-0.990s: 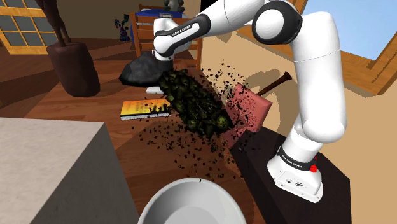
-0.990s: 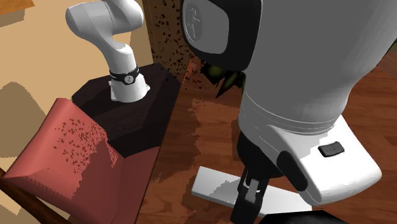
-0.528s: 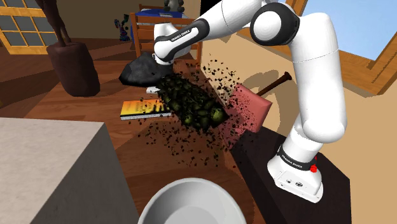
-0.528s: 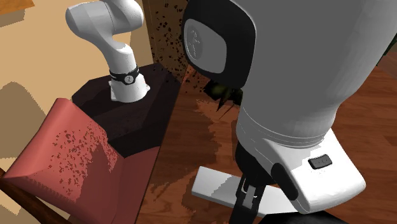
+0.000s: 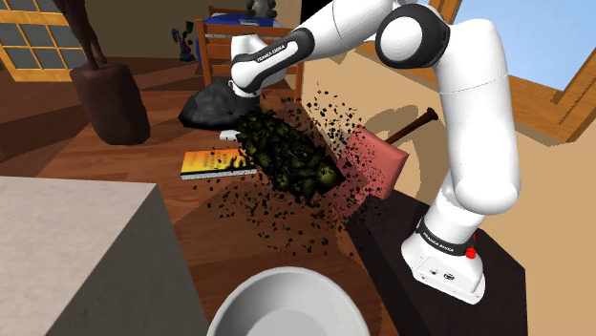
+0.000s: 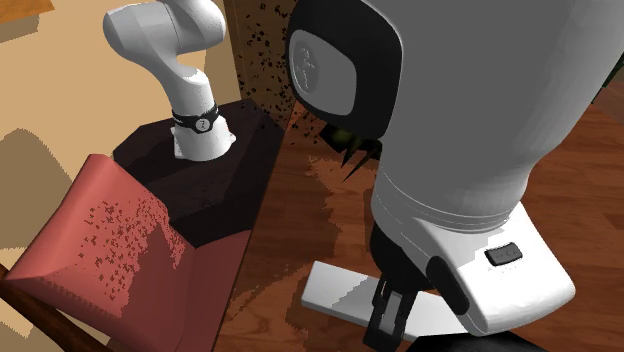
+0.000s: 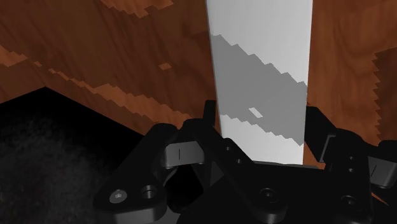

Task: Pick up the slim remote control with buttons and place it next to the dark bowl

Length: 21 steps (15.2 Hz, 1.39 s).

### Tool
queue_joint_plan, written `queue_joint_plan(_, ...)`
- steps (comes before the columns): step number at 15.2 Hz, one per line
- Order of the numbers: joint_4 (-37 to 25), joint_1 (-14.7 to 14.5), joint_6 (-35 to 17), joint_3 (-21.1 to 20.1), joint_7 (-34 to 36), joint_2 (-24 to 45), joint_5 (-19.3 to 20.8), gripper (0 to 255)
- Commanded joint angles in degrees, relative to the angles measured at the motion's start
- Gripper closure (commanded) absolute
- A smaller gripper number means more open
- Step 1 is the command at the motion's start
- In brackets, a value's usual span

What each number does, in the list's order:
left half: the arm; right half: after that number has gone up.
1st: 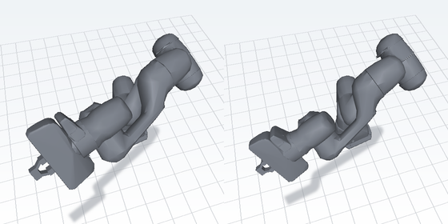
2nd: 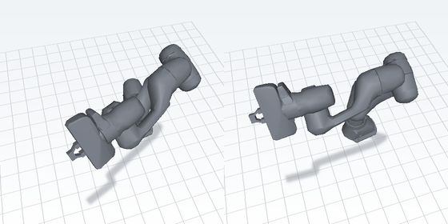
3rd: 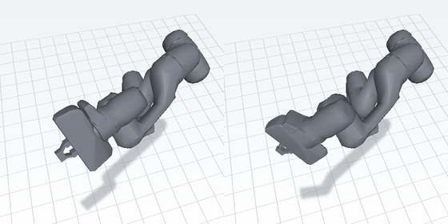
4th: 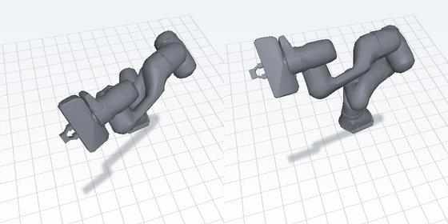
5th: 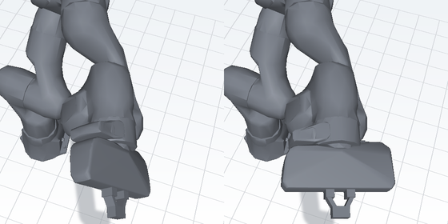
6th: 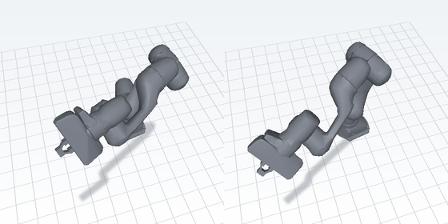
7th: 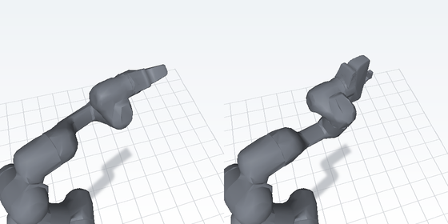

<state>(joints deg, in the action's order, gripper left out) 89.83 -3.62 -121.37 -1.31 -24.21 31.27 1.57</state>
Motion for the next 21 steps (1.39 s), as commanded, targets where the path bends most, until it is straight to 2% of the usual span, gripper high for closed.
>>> queue_joint_plan(1, 0.0, 0.0, 0.0, 0.0, 0.0, 0.0, 0.0, 255)
queue_joint_plan(5, 0.0, 0.0, 0.0, 0.0, 0.0, 0.0, 0.0, 255)
queue_joint_plan(21, -6.2, 0.0, 10.3, -0.1, -0.2, -4.1, -0.2, 255)
